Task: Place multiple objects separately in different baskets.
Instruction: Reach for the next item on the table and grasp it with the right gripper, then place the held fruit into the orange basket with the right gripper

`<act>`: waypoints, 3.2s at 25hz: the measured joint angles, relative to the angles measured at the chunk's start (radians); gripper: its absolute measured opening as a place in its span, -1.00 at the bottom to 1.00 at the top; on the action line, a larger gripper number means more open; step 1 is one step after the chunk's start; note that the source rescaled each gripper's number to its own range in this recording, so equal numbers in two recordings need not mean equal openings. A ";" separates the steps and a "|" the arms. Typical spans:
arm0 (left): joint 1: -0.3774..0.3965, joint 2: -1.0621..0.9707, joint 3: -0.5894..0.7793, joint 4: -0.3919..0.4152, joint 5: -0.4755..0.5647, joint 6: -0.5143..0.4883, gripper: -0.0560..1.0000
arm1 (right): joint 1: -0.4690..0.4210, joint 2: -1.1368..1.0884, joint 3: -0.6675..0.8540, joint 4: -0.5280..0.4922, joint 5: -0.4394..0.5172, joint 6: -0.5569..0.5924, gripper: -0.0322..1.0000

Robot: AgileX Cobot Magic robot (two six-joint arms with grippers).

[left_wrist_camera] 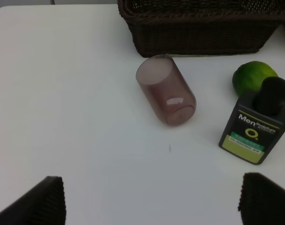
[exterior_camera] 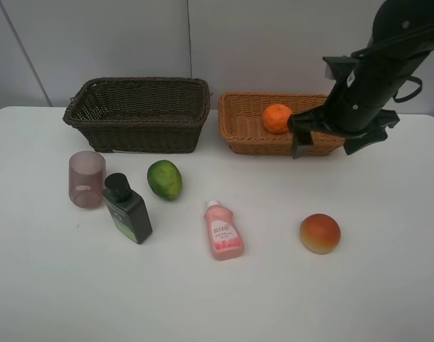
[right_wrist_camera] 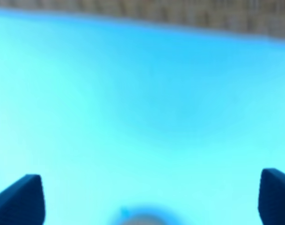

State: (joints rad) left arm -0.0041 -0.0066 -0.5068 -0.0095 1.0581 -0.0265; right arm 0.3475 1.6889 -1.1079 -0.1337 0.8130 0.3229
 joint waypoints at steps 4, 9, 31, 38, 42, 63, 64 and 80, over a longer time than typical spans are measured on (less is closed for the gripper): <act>0.000 0.000 0.000 0.000 0.000 0.000 0.85 | 0.000 -0.004 0.116 0.050 -0.037 0.011 1.00; 0.000 0.000 0.000 0.000 0.000 0.000 0.85 | 0.000 -0.008 0.241 0.088 -0.144 0.052 1.00; 0.000 0.000 0.000 0.000 0.000 0.000 0.85 | 0.012 0.027 0.289 0.127 -0.183 0.059 1.00; 0.000 0.000 0.000 0.000 0.000 0.000 0.85 | 0.025 0.088 0.292 0.126 -0.177 0.059 1.00; 0.000 0.000 0.000 0.000 0.000 0.000 0.85 | 0.025 0.109 0.292 0.126 -0.176 0.053 1.00; 0.000 0.000 0.000 0.000 0.000 0.000 0.85 | 0.025 0.156 0.292 0.126 -0.186 0.051 -0.52; 0.000 0.000 0.000 0.000 0.000 0.000 0.85 | 0.025 0.156 0.292 0.126 -0.186 0.051 -0.52; 0.000 0.000 0.000 0.000 0.000 0.000 0.85 | 0.025 0.156 0.292 0.126 -0.186 0.051 -0.52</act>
State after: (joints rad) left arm -0.0041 -0.0066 -0.5068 -0.0095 1.0581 -0.0265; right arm 0.3725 1.8446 -0.8162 -0.0076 0.6269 0.3736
